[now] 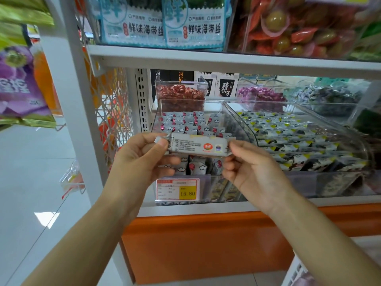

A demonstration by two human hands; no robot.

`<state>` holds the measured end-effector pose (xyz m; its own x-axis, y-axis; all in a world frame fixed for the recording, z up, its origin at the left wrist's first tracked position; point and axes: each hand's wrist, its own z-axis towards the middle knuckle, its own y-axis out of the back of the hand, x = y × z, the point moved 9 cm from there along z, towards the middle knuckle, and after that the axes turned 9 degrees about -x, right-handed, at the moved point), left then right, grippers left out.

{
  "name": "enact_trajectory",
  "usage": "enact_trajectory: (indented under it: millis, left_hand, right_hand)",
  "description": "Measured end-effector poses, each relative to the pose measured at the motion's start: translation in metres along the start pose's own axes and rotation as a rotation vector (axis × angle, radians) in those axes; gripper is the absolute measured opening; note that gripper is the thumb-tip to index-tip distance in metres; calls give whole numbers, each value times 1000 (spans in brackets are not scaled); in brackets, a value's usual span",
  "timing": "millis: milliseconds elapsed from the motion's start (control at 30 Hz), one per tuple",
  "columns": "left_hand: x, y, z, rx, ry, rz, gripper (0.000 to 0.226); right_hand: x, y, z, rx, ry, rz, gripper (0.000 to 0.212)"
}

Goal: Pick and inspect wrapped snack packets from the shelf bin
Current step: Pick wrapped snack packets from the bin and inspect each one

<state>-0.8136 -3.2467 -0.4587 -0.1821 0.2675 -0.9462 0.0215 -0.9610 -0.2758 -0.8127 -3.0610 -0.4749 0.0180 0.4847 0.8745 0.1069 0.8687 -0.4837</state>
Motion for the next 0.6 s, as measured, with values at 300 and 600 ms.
enact_trajectory:
  millis: [300, 600]
  left_hand:
    - [-2, -1, -1, 22, 12, 79, 30]
    - [-1, -8, -4, 100, -16, 152, 42]
  right_hand:
    - [12, 5, 1, -35, 205, -181, 4]
    - [25, 1, -4, -9, 454, -405, 26]
